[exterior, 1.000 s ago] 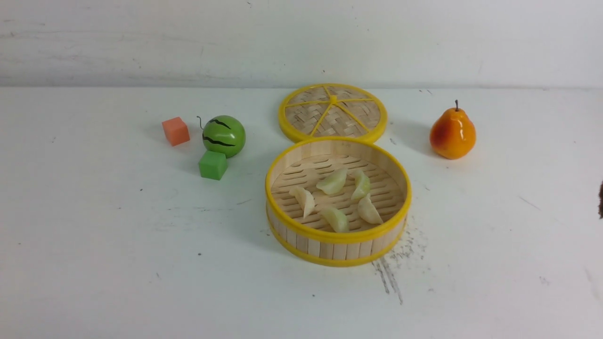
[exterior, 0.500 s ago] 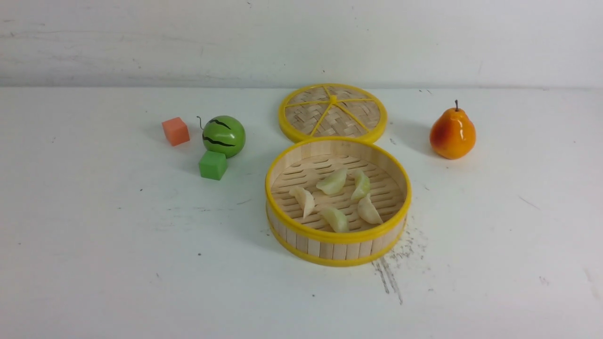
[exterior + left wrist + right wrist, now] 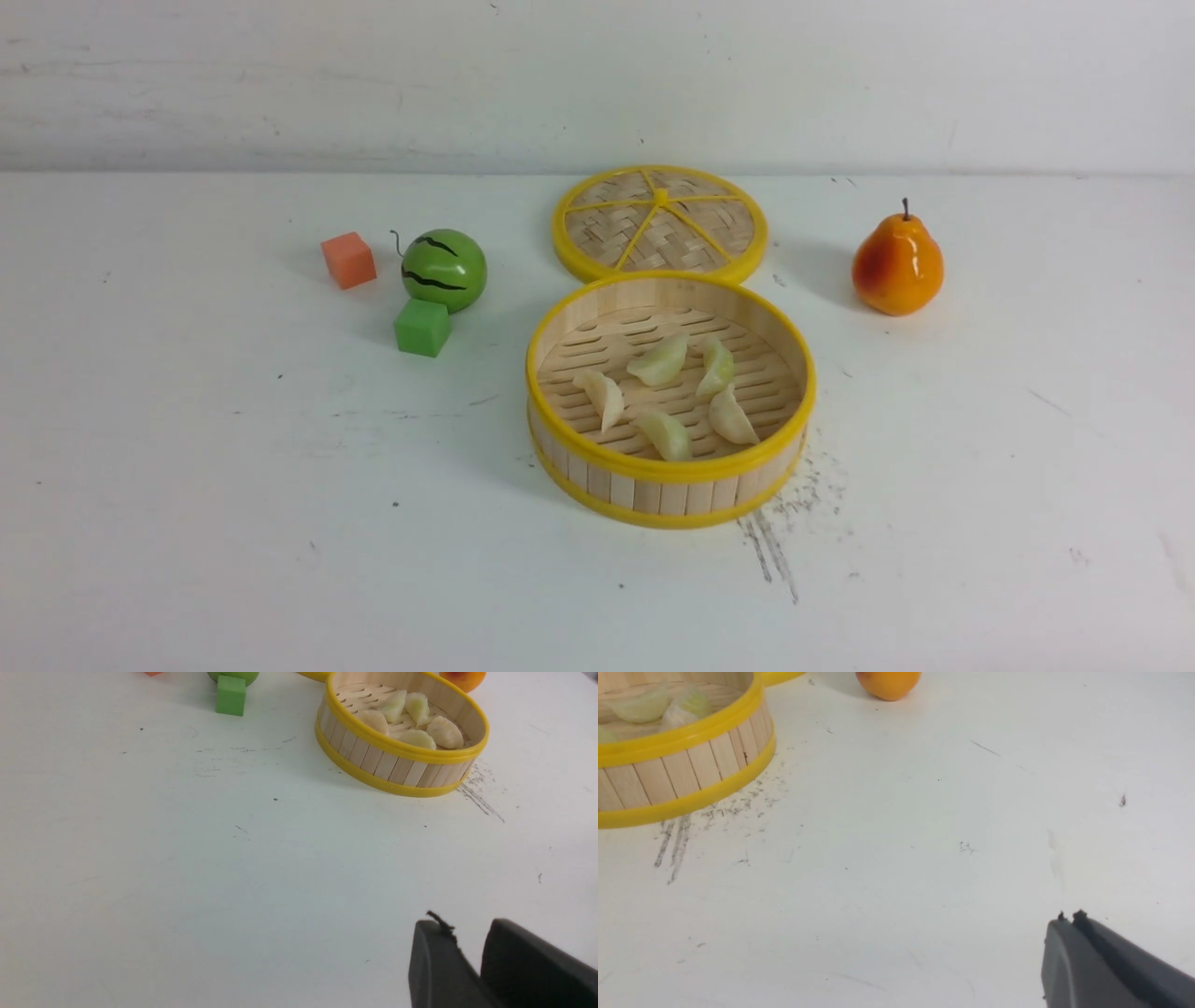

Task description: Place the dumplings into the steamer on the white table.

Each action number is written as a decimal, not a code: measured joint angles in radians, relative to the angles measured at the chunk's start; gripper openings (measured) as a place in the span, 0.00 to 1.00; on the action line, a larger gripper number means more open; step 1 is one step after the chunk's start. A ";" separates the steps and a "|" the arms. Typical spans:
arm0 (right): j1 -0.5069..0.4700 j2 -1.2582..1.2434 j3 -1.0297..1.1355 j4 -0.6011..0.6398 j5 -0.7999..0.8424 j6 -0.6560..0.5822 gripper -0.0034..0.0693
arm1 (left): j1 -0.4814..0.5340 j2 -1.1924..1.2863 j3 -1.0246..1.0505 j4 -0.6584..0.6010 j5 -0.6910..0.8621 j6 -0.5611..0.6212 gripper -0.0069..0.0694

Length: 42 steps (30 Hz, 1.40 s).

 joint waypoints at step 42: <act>0.000 0.000 -0.001 0.003 0.004 0.000 0.05 | 0.388 0.000 0.319 -0.147 -0.671 0.079 0.07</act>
